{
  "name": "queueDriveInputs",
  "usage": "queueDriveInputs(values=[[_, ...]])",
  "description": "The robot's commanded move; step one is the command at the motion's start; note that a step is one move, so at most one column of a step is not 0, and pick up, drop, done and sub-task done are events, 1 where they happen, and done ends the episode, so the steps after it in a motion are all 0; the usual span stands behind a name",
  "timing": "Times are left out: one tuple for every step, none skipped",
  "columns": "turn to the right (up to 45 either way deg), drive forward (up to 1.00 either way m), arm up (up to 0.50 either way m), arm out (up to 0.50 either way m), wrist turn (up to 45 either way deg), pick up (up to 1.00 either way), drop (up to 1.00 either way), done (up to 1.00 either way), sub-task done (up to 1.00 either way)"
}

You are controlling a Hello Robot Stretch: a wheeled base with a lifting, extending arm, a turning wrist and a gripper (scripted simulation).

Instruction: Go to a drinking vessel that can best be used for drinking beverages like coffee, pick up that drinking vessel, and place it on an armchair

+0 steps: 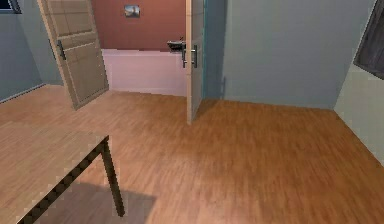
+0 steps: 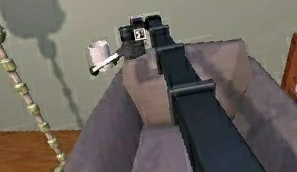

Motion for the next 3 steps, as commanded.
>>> queueDriveInputs(values=[[0.0, 0.00, 0.00, 0.00, 45.0, 0.00, 0.00, 0.00, 0.00], [0.0, 0.00, 0.00, 0.00, 33.0, 0.00, 0.00, 0.00, 0.00], [0.0, 0.00, -0.30, 0.00, 0.0, 0.00, 0.00, 0.00, 0.00]])
